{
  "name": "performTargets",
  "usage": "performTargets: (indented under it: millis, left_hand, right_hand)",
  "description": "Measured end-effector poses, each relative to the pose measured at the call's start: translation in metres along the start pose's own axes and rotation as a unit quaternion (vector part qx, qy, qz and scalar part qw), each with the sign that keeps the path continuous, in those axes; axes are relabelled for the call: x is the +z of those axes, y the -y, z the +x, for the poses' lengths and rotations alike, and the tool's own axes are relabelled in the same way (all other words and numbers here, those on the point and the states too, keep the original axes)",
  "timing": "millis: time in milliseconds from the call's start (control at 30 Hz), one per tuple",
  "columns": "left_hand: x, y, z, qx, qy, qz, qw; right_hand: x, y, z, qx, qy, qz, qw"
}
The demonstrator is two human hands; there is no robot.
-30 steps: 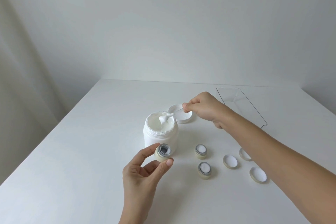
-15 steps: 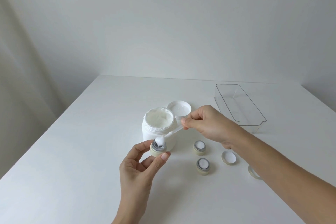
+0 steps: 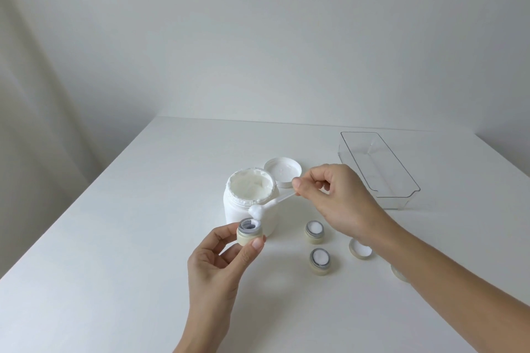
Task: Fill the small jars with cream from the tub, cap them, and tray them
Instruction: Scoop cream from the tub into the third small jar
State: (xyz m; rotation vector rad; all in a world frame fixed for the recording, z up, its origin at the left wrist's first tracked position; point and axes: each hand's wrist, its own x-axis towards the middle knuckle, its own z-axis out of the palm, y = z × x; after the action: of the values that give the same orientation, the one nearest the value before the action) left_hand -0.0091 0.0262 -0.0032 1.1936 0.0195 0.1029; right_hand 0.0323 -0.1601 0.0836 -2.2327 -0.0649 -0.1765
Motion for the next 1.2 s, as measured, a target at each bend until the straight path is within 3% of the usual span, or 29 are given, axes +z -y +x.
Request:
performTargets:
  millis: [200,367,500,767,967,1100,1200]
  left_hand:
    - [-0.001,0.001,0.000,-0.008,0.000,0.003,1.000]
    - [0.000,0.000,0.000,-0.013,-0.009,-0.011,1.000]
    - [0.001,-0.001,-0.001,-0.010,-0.009,-0.010,1.000]
    - [0.000,-0.001,0.000,-0.011,-0.014,-0.011,1.000]
    - [-0.001,0.001,0.001,-0.008,-0.011,-0.018,1.000]
    - [-0.002,0.001,0.001,-0.008,0.010,-0.023,1.000]
    - [-0.001,0.001,0.000,-0.012,0.021,-0.028,0.999]
  right_hand:
    - [0.017,-0.005,-0.013,-0.190,-0.099,-0.056,0.975]
    - [0.015,-0.017,-0.018,-0.376,-0.174,-0.165,0.895]
    - [0.010,-0.023,-0.021,-0.435,-0.206,-0.186,0.856]
    - [0.000,-0.022,-0.024,-0.424,-0.226,-0.172,0.860]
    - [-0.004,-0.013,-0.010,-0.317,-0.251,-0.122,0.906]
    - [0.006,0.002,0.011,-0.254,-0.194,-0.164,0.933]
    - [0.019,0.013,0.030,-0.242,-0.136,-0.242,0.930]
